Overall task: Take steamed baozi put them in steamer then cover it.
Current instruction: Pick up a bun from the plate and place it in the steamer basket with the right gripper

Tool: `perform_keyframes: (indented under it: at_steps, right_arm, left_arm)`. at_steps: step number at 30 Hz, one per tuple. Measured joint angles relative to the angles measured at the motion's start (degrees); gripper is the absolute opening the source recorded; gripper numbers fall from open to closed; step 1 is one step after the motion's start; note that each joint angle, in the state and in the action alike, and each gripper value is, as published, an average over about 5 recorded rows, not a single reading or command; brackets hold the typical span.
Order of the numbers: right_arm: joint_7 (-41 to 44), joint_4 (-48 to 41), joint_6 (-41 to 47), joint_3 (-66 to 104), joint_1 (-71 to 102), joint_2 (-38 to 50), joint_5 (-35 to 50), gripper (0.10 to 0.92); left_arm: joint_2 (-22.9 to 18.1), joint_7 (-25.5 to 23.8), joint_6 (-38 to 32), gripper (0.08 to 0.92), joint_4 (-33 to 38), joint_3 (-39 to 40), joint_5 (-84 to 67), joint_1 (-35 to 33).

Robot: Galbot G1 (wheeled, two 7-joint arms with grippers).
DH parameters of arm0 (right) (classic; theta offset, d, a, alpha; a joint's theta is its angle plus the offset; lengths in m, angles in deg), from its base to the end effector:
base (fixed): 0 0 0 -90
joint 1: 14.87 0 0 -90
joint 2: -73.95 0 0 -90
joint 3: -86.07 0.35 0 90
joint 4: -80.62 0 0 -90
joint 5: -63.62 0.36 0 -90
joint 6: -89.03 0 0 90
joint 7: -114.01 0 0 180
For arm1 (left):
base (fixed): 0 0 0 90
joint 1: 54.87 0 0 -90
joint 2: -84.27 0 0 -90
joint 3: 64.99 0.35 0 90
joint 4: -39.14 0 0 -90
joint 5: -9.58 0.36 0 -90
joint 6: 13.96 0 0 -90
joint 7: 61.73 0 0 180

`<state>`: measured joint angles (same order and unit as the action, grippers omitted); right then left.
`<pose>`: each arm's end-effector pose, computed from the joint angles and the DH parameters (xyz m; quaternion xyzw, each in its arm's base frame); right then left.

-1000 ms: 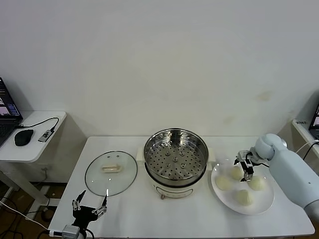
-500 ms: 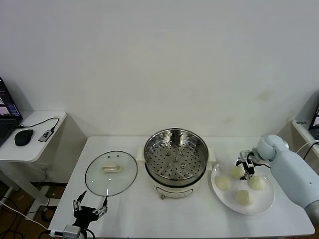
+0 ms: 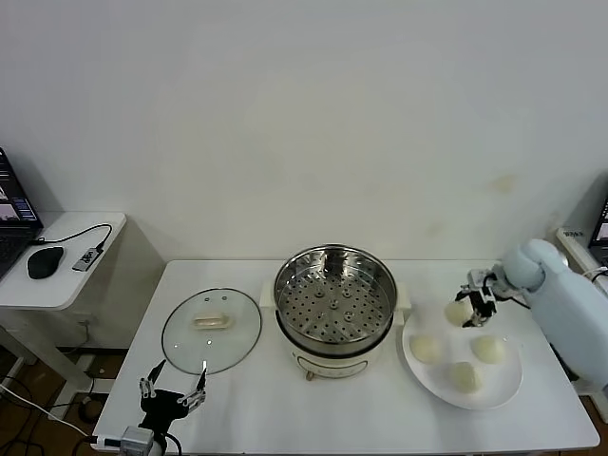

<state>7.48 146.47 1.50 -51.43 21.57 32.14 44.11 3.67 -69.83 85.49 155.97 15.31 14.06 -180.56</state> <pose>0.5437 -0.2092 -0.1256 0.4712 -0.5847 0.5549 0.3581 0.1544 0.0840 -0.3278 -0.0297 -0.9766 -0.1383 0.1620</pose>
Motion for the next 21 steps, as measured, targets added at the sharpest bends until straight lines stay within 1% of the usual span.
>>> perform_keyframes:
  at_steps: [5, 11, 15, 21]
  right_arm:
    - [1.47, -1.28, 0.41, -6.3, -9.45, -2.23, 5.33, 0.653]
    - [3.41, -6.33, -1.92, -11.63, -18.87, -8.3, 10.36, 0.648]
    - [4.87, -10.53, -7.36, -13.96, -23.17, -13.43, 12.44, 0.645]
    - [6.53, -14.73, -19.75, -17.57, -26.74, -20.11, 14.2, 0.645]
  left_arm:
    - [0.06, 0.19, -0.01, 0.823, 0.45, -0.39, -0.15, 0.01]
    - [0.42, 0.59, -0.15, 0.823, 0.66, -0.86, -0.25, 0.19]
    - [0.1, 0.9, -0.19, 0.823, 0.94, -1.37, -0.38, 0.24]
    - [-0.26, 0.94, -0.15, 0.823, 1.7, -1.52, -0.46, -0.24]
